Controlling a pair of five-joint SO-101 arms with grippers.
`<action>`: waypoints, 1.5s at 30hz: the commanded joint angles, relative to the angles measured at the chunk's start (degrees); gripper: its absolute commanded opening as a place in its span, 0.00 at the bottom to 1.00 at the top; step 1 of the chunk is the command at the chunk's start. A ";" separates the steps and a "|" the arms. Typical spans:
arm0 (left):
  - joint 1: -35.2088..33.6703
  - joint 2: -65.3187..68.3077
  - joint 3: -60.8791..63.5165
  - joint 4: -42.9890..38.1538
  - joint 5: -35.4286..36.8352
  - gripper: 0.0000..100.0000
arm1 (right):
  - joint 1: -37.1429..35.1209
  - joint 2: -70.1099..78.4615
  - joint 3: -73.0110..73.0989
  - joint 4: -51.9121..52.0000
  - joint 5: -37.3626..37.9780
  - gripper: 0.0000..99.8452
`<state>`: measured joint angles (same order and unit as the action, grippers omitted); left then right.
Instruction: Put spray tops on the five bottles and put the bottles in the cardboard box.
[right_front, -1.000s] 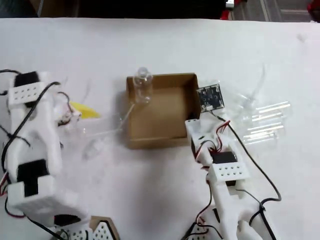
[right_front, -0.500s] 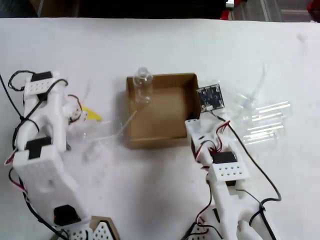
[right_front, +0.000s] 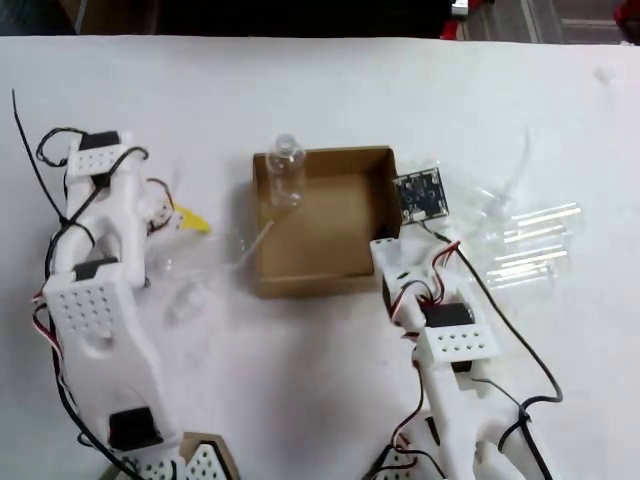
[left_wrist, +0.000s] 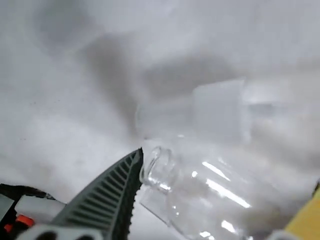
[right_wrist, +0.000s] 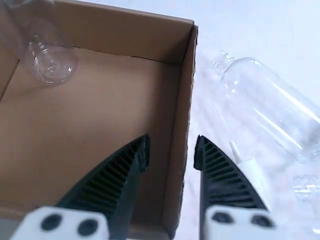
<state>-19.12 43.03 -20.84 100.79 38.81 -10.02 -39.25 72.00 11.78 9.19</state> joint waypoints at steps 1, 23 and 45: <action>1.10 0.04 -3.08 1.23 4.48 0.40 | -0.48 -1.19 -0.26 -1.27 0.53 0.13; 3.56 -0.22 -15.91 1.58 1.58 0.17 | -0.48 -1.36 -0.26 -1.27 0.53 0.13; 4.79 -34.24 -1.76 1.49 -12.31 0.17 | -0.48 -1.54 -0.53 -1.27 0.53 0.13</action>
<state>-13.05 28.18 -38.51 101.85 27.12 -10.02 -39.25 72.00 11.78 9.19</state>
